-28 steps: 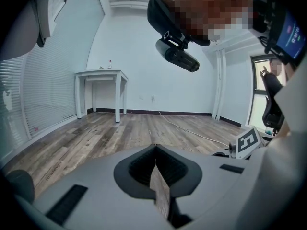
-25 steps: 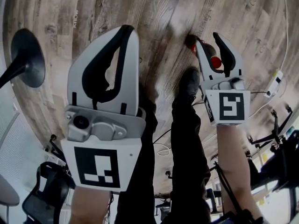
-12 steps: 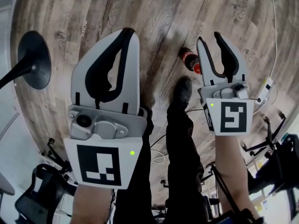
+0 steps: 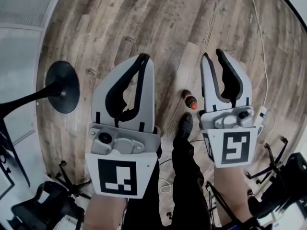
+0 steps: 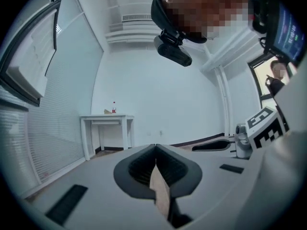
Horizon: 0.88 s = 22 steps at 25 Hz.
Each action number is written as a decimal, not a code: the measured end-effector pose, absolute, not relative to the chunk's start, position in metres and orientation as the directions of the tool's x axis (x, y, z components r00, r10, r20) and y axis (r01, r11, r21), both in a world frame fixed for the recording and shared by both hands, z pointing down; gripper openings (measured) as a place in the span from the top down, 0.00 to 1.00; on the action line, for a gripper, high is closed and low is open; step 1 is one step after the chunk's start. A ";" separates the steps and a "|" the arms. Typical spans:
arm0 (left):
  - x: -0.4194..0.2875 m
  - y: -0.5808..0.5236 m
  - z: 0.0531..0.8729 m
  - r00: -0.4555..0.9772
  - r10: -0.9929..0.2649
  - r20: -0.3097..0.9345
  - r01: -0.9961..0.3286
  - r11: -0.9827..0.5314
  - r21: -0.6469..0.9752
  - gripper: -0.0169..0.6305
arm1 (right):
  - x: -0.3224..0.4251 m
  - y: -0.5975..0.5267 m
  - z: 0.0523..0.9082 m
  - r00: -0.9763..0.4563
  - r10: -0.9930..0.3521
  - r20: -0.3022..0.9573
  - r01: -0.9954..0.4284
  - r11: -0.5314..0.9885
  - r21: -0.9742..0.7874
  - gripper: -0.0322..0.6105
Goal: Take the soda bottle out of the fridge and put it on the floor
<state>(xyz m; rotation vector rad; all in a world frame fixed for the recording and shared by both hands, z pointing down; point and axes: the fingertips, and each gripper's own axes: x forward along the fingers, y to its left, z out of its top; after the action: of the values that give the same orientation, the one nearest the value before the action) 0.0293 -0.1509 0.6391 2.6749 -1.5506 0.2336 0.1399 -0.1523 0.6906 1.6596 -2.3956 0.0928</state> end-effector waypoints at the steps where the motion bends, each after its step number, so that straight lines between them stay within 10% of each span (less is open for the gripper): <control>1: 0.029 -0.155 0.617 0.486 -0.864 0.130 -0.867 -0.495 -0.049 0.95 | 0.138 -0.157 0.666 -0.339 -0.921 0.192 -0.930 0.359 0.080 0.79; 22: -0.019 -0.132 0.186 0.348 -0.921 -0.177 -0.935 -0.326 -0.139 0.95 | 0.101 -0.129 0.218 -0.408 -0.903 -0.135 -0.907 0.384 0.173 0.93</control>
<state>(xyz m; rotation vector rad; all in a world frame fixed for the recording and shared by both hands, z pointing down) -0.0189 -0.1321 0.1860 2.7491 -1.9263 -0.1118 0.1014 -0.1290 0.2178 1.7193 -2.6286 -0.3481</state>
